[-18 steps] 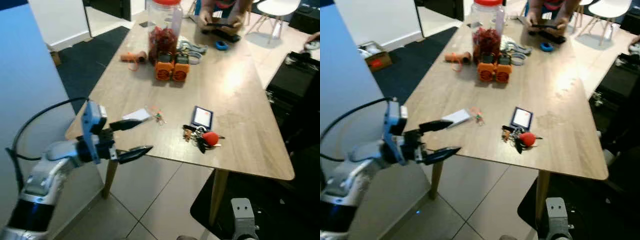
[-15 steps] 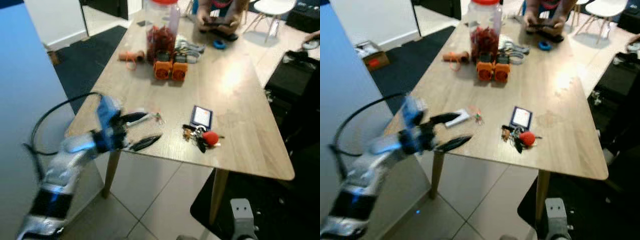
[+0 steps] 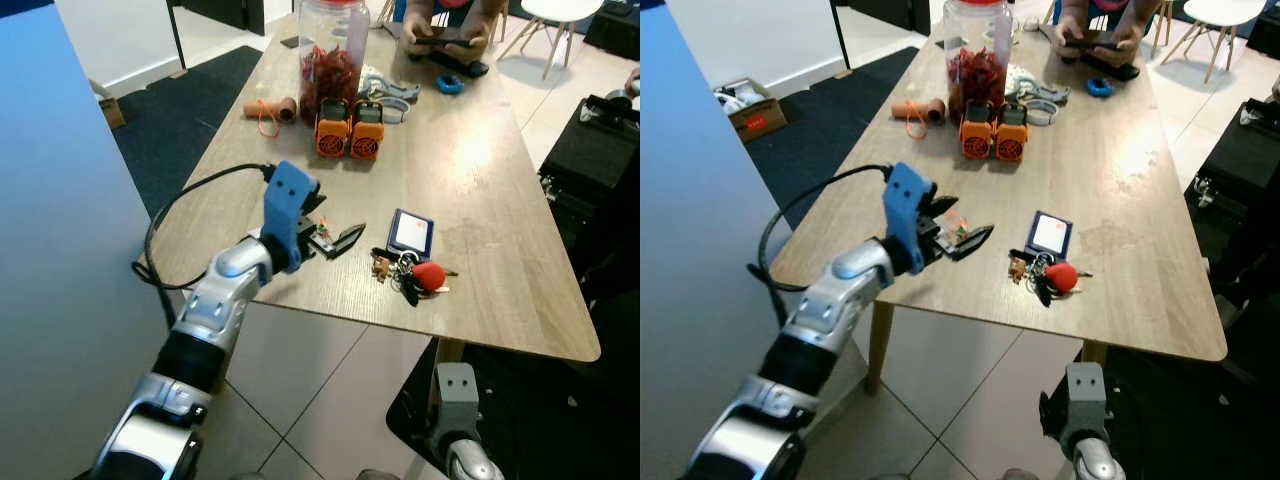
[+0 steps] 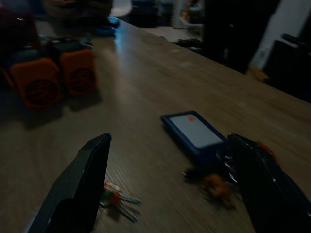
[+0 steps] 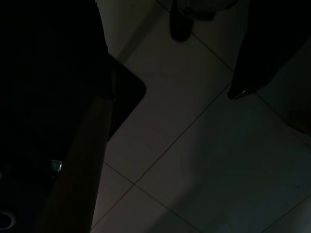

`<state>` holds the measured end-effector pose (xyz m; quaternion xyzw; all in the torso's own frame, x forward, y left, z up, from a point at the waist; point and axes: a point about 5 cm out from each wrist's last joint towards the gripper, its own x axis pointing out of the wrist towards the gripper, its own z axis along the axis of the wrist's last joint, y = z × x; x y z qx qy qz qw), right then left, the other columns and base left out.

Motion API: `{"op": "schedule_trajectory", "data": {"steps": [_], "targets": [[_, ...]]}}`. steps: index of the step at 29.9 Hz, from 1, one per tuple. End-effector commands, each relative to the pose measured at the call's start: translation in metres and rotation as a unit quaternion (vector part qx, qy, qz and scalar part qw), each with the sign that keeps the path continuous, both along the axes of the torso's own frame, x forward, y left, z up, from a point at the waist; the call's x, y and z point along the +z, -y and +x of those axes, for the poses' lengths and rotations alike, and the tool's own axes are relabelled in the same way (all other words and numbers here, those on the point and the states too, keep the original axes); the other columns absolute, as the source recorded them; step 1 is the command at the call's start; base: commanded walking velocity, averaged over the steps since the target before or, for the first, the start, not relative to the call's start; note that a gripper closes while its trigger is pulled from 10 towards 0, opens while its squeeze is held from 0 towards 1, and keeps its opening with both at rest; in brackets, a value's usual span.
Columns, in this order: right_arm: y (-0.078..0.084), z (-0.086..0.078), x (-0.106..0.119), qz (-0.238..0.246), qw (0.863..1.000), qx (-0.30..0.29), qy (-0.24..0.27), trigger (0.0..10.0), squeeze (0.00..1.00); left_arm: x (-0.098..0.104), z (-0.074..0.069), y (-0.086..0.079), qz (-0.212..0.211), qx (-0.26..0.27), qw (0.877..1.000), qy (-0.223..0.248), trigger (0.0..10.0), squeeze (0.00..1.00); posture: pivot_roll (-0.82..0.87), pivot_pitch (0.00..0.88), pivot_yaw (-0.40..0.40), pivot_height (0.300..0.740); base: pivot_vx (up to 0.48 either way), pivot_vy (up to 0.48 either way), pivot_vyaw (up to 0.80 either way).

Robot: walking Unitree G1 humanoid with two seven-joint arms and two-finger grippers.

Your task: Hang keys on a hook

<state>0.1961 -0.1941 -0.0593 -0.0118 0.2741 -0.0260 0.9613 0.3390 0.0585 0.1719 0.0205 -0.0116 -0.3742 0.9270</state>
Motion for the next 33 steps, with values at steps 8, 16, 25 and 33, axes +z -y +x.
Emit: {"op": "schedule_trajectory", "data": {"steps": [8,16,25,33], "targets": [[-0.014,0.002,-0.003,0.0,0.999,0.027,-0.019,10.0,0.0,-0.016,0.011,0.012,0.099,0.101,0.989,0.041,10.0,0.0,0.06,0.077,0.002,0.74,0.0,0.0,0.0],[-0.025,0.008,-0.003,0.005,0.999,0.038,-0.026,10.0,0.0,-0.025,0.023,0.008,0.15,0.186,0.969,0.07,10.0,0.0,0.06,0.111,0.016,0.74,0.0,0.0,0.0],[-0.03,0.007,-0.004,0.015,0.999,0.03,-0.031,10.0,0.0,-0.035,0.023,0.012,0.112,0.172,0.979,0.01,10.0,0.0,0.08,0.167,0.028,0.74,0.0,0.0,0.0],[-0.026,0.004,-0.006,0.017,0.999,0.023,-0.038,10.0,0.0,-0.028,0.031,0.02,0.075,0.18,0.981,-0.019,10.0,0.0,0.08,0.185,0.027,0.74,0.0,0.0,0.0]]}}
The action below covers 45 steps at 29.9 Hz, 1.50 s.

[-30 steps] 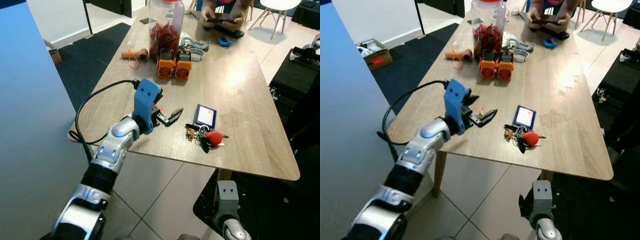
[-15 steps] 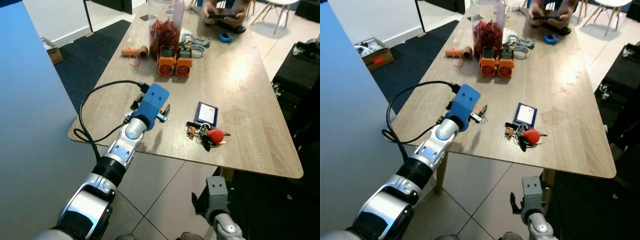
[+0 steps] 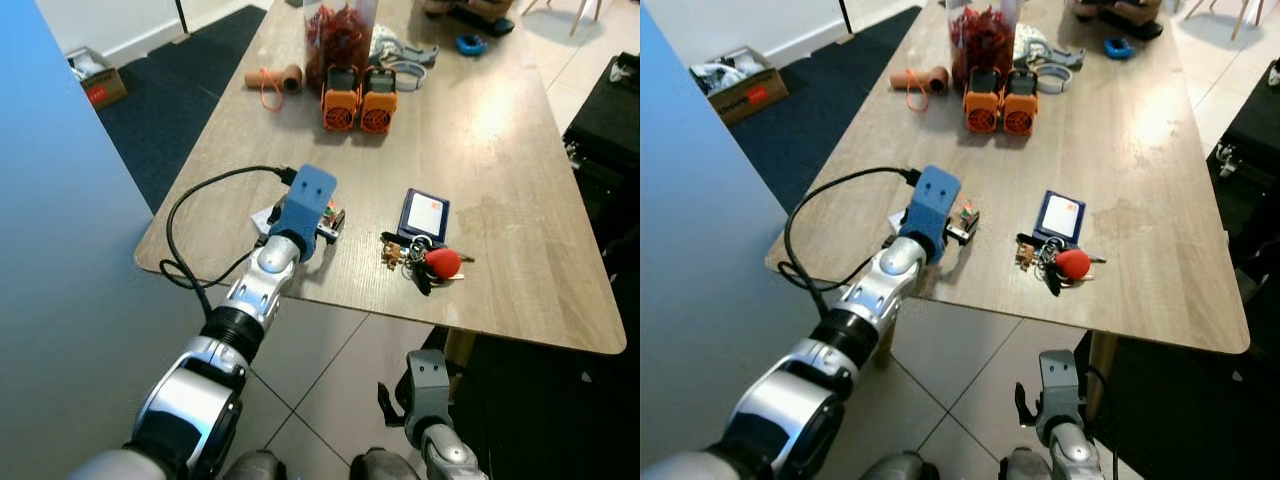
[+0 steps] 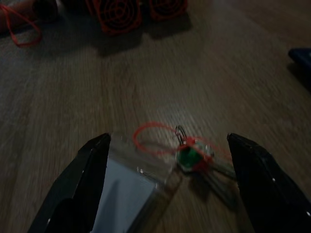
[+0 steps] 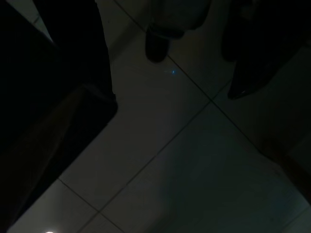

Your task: Hang keys on a hook

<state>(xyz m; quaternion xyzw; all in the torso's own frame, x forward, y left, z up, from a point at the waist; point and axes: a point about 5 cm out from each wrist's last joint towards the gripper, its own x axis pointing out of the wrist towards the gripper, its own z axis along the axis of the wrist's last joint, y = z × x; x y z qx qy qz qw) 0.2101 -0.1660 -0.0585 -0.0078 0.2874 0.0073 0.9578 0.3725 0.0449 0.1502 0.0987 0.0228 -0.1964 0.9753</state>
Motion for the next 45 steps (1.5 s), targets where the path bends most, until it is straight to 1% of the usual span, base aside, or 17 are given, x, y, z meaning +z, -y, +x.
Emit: {"op": "schedule_trajectory", "data": {"steps": [1,14,18,26,27,28,29,30,32,33,34,35,36,37,38,39,45], "targets": [[0.003,-0.011,-0.007,0.003,1.0,-0.01,-0.026,10.0,0.0,-0.005,-0.002,0.008,-0.012,-0.005,1.0,-0.018,10.0,0.0,0.09,0.192,0.037,0.74,0.0,0.0,0.0],[0.003,-0.014,-0.009,0.007,0.999,-0.022,-0.03,10.0,0.0,-0.005,-0.005,0.021,-0.02,-0.033,0.999,-0.034,10.0,0.0,0.09,0.196,0.049,0.74,0.0,0.0,0.0],[0.002,-0.014,-0.01,0.009,0.999,-0.022,-0.032,10.0,0.0,-0.011,-0.005,0.021,-0.013,-0.024,0.998,-0.05,10.0,0.0,0.09,0.193,0.05,0.74,0.0,0.0,0.0],[0.002,-0.014,-0.01,0.008,0.999,-0.021,-0.034,10.0,0.0,-0.015,-0.007,0.021,0.002,-0.025,0.998,-0.051,10.0,0.0,0.08,0.18,0.051,0.74,0.0,0.0,0.0],[0.002,-0.014,-0.01,0.008,0.999,-0.022,-0.034,10.0,0.0,-0.016,-0.007,0.021,0.002,-0.027,0.998,-0.053,9.7,0.0,0.08,0.18,0.052,0.74,0.0,0.0,0.0],[0.002,-0.014,-0.01,0.008,0.999,-0.022,-0.035,10.0,0.0,-0.016,-0.007,0.021,0.002,-0.028,0.998,-0.054,9.7,0.0,0.08,0.18,0.052,0.74,0.0,0.0,0.0],[0.002,-0.014,-0.01,0.008,0.999,-0.022,-0.035,10.0,0.0,-0.016,-0.007,0.021,0.002,-0.03,0.998,-0.055,7.1,0.0,0.09,0.179,0.051,0.74,0.0,0.0,0.0],[0.002,-0.014,-0.01,0.008,0.999,-0.023,-0.035,10.0,0.0,-0.016,-0.007,0.021,0.002,-0.031,0.998,-0.055,4.3,0.0,0.09,0.179,0.051,0.74,0.0,0.0,0.0],[0.002,-0.014,-0.01,0.008,0.999,-0.023,-0.035,10.0,0.0,-0.016,-0.007,0.022,0.001,-0.034,0.998,-0.055,4.3,0.0,0.09,0.179,0.051,0.74,0.0,0.0,0.0],[0.002,-0.015,-0.01,0.008,0.999,-0.023,-0.036,10.0,0.0,-0.016,-0.007,0.022,-0.001,-0.037,0.998,-0.056,1.3,0.0,0.09,0.176,0.051,0.74,0.0,0.0,0.0],[0.002,-0.015,-0.01,0.008,0.999,-0.023,-0.037,10.0,0.0,-0.015,-0.007,0.022,-0.003,-0.039,0.998,-0.056,0.5,0.0,0.09,0.175,0.05,0.74,0.0,0.0,0.0],[0.002,-0.015,-0.01,0.008,0.999,-0.023,-0.037,10.0,0.0,-0.015,-0.007,0.022,-0.003,-0.039,0.998,-0.056,0.5,0.0,0.09,0.175,0.05,0.74,0.0,0.0,0.0],[0.002,-0.015,-0.011,0.008,0.999,-0.022,-0.038,10.0,0.0,-0.014,-0.007,0.023,0.0,-0.045,0.998,-0.052,1.7,0.0,0.09,0.168,0.042,0.74,0.0,0.0,0.0],[0.002,-0.015,-0.011,0.008,0.999,-0.022,-0.038,10.0,0.0,-0.014,-0.007,0.023,0.0,-0.045,0.998,-0.052,1.7,0.0,0.09,0.168,0.042,0.74,0.0,0.0,0.0],[0.002,-0.015,-0.011,0.008,0.999,-0.023,-0.039,10.0,0.0,-0.013,-0.006,0.023,0.003,-0.047,0.998,-0.049,2.9,0.0,0.09,0.168,0.042,0.74,0.0,0.0,0.0],[0.002,-0.015,-0.011,0.007,0.999,-0.022,-0.039,10.0,0.0,-0.013,-0.006,0.023,0.006,-0.049,0.998,-0.045,10.0,0.0,0.09,0.168,0.042,0.74,0.0,0.0,0.0],[0.003,-0.012,-0.009,0.004,0.999,-0.02,-0.037,10.0,0.0,-0.012,-0.005,0.02,0.012,-0.05,0.998,-0.041,10.0,0.0,0.09,0.165,0.038,0.74,0.0,0.0,0.0]]}}
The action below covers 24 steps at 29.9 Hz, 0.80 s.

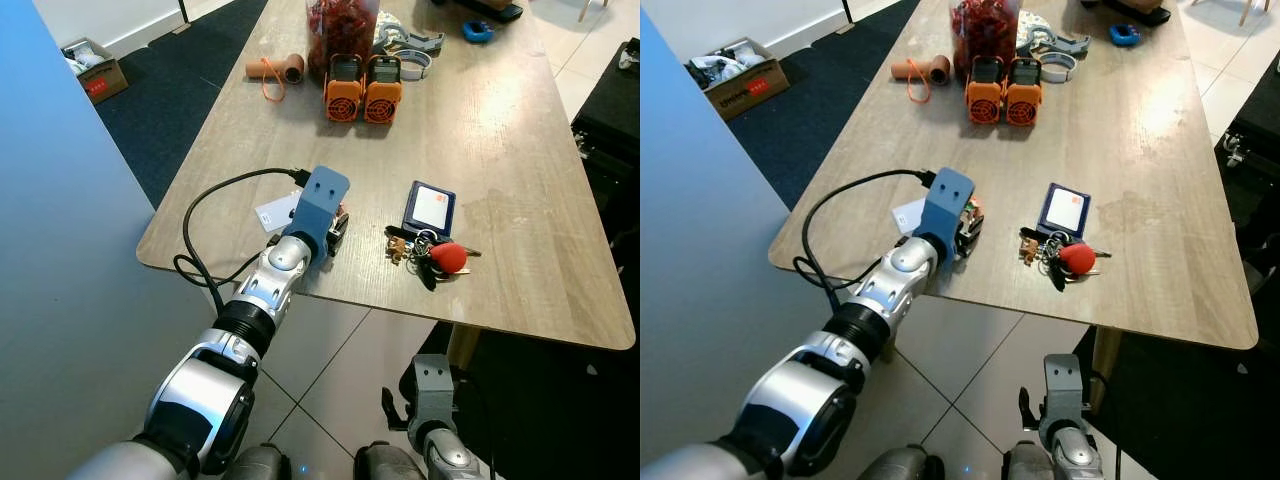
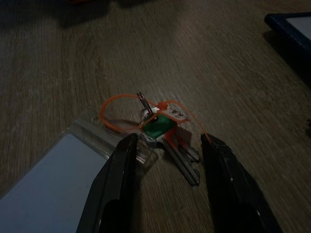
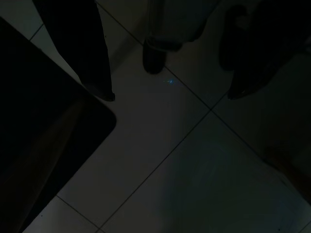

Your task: Hang keys on a hook

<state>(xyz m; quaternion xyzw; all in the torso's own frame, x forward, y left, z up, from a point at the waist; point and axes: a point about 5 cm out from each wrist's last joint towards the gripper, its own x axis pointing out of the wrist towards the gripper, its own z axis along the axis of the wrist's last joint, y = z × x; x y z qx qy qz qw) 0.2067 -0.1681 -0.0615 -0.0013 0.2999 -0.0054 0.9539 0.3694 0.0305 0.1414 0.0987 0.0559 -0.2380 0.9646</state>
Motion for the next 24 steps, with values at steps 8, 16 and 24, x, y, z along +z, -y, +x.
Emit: {"op": "schedule_trajectory", "data": {"steps": [8,16,24], "targets": [[0.0014,-0.0064,-0.0051,0.001,1.0,-0.005,-0.022,10.0,0.0,-0.0019,-0.0004,0.0026,-0.002,-0.018,1.0,-0.01,3.4,0.0,0.09,0.165,0.036,0.74,0.0,0.0,0.0],[0.002,-0.0051,-0.0045,0.0,1.0,-0.005,-0.021,10.0,0.0,0.0022,0.0028,-0.0014,0.019,-0.02,1.0,0.008,10.0,0.0,0.09,0.164,0.034,0.74,0.0,0.0,0.0],[0.0027,-0.0042,-0.0041,-0.001,1.0,-0.004,-0.021,10.0,0.0,0.0056,0.0048,-0.0036,0.003,-0.033,0.999,0.002,10.0,0.0,0.09,0.165,0.031,0.74,0.0,0.0,0.0]]}}
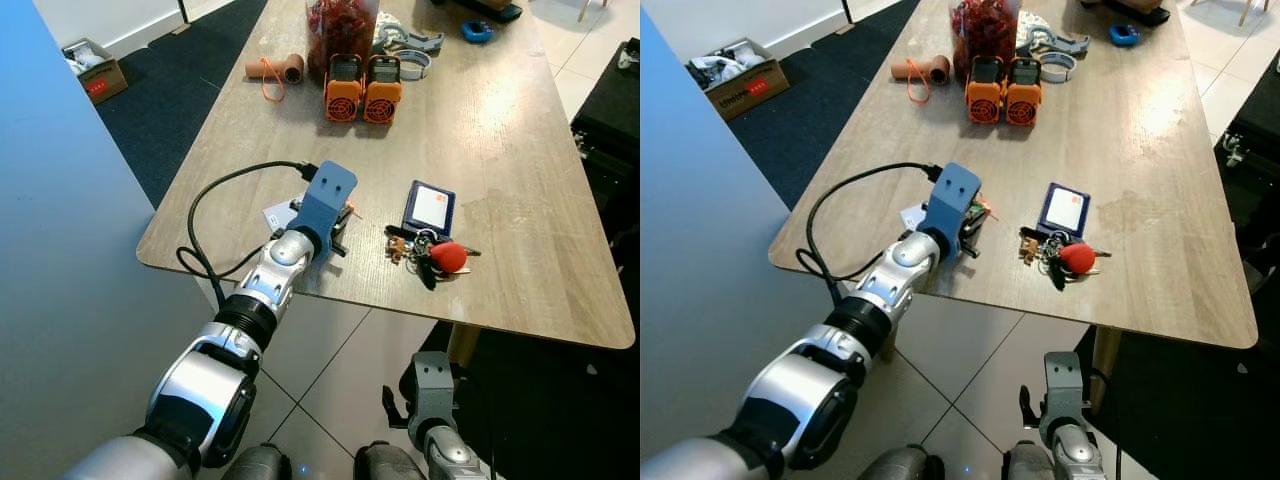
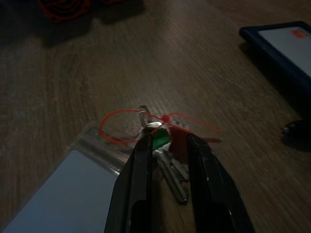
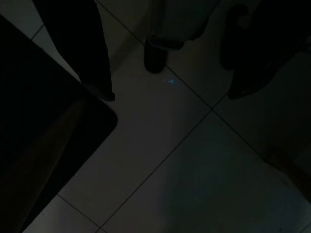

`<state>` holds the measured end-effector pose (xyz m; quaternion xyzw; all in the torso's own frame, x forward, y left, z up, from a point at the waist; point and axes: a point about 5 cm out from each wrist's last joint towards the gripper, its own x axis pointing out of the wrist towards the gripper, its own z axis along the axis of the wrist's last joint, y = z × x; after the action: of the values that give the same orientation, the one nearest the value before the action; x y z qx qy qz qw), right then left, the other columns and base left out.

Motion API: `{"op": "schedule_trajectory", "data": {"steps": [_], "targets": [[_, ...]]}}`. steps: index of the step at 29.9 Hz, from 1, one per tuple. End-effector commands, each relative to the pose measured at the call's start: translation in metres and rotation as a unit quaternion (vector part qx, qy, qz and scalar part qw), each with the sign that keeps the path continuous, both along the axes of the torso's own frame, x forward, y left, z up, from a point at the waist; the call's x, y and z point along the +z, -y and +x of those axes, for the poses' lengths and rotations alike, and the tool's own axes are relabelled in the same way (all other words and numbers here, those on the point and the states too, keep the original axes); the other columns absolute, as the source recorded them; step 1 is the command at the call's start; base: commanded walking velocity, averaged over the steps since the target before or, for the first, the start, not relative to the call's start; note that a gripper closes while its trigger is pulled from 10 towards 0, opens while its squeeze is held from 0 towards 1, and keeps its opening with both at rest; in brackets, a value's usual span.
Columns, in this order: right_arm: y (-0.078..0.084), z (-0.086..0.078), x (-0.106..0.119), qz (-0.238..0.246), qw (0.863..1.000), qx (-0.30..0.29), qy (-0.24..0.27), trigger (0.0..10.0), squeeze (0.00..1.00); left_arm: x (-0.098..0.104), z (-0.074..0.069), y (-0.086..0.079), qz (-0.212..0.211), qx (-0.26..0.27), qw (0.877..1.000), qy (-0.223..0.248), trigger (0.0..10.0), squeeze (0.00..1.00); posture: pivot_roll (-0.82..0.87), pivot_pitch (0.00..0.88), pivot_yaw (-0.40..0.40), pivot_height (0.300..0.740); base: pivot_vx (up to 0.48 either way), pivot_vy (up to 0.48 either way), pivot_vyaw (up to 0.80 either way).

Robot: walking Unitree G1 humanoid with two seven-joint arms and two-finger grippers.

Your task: Hang keys on a hook

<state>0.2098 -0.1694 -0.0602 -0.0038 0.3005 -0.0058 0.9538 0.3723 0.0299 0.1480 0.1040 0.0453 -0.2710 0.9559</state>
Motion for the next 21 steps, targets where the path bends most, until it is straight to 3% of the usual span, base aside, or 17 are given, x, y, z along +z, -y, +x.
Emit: {"op": "schedule_trajectory", "data": {"steps": [1,10,13,19,21], "targets": [[0.001,-0.007,-0.005,0.001,1.0,-0.004,-0.02,10.0,0.0,0.0,0.002,-0.005,0.0,0.002,1.0,-0.006,10.0,0.0,0.09,0.166,0.031,0.74,0.0,0.0,0.0],[0.002,-0.006,-0.005,0.0,1.0,-0.004,-0.019,10.0,0.0,0.005,0.0,0.0,-0.037,-0.031,0.999,-0.019,10.0,0.0,0.09,0.165,0.029,0.74,0.0,0.0,0.0],[0.003,-0.005,-0.004,-0.001,1.0,-0.004,-0.018,10.0,0.0,0.008,-0.009,0.012,-0.045,-0.064,0.997,-0.006,10.0,0.0,0.09,0.168,0.028,0.74,0.0,0.0,0.0],[0.003,-0.005,-0.004,-0.001,1.0,-0.004,-0.018,10.0,0.0,0.002,-0.013,0.021,-0.02,-0.062,0.998,0.013,10.0,0.0,0.09,0.173,0.03,0.74,0.0,0.0,0.0],[0.003,-0.005,-0.004,-0.001,1.0,-0.005,-0.018,10.0,0.0,-0.001,-0.011,0.019,0.005,-0.039,0.999,0.034,10.0,0.0,0.09,0.173,0.03,0.74,0.0,0.0,0.0]]}}
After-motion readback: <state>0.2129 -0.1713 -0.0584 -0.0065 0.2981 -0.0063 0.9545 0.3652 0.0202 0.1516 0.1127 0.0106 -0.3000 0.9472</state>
